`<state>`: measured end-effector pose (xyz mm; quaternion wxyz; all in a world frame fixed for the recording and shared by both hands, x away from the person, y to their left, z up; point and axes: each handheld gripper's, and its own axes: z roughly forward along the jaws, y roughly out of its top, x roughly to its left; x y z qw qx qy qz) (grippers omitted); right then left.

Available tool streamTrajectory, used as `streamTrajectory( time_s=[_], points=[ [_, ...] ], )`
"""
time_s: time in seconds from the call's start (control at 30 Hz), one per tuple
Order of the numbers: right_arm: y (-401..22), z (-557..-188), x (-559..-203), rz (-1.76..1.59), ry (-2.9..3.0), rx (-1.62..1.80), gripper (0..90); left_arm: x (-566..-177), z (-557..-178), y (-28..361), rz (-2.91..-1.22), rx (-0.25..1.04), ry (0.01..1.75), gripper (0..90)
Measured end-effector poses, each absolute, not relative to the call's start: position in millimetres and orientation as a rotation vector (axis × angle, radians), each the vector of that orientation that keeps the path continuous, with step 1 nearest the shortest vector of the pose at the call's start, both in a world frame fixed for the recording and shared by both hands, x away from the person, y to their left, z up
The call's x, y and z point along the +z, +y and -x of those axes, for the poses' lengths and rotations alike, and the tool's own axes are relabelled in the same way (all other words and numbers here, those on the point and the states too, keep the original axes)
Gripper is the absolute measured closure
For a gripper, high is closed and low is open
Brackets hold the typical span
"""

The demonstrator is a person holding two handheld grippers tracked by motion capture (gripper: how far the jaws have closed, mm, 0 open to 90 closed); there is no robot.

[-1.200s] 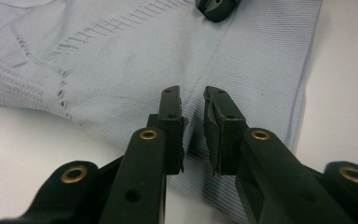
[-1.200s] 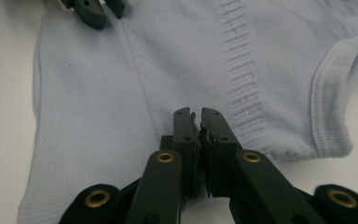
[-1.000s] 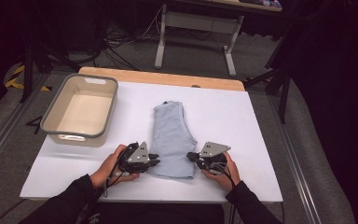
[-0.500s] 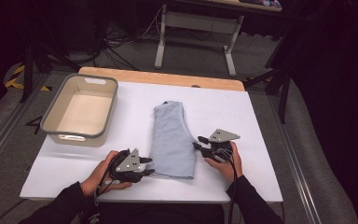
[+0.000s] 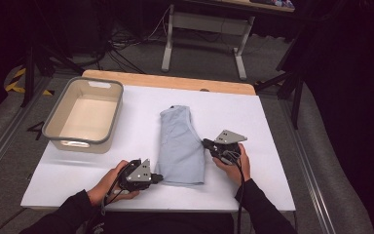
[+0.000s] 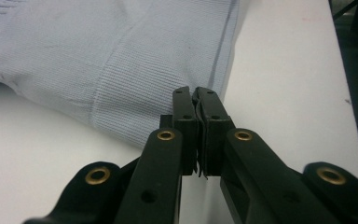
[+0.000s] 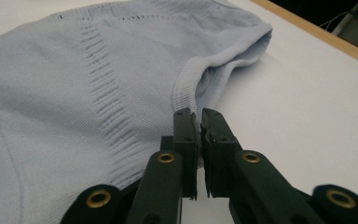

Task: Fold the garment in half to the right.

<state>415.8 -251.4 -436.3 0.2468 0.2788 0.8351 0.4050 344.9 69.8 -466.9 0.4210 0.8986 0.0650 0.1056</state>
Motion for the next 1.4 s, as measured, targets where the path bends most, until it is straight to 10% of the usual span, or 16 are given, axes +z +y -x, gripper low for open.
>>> streamTrajectory(
  time_s=[1.13, 1.4],
  points=[
    [-263, -406, -417, -0.776, 2.123, 1.194, 71.6, -436, -353, 82, -2.099, 0.41, 0.232, 76.0],
    [-245, -403, -420, -0.667, 2.223, 1.237, 89.8, -427, -394, 55, -2.079, 0.433, 0.244, 80.1]
  ],
)
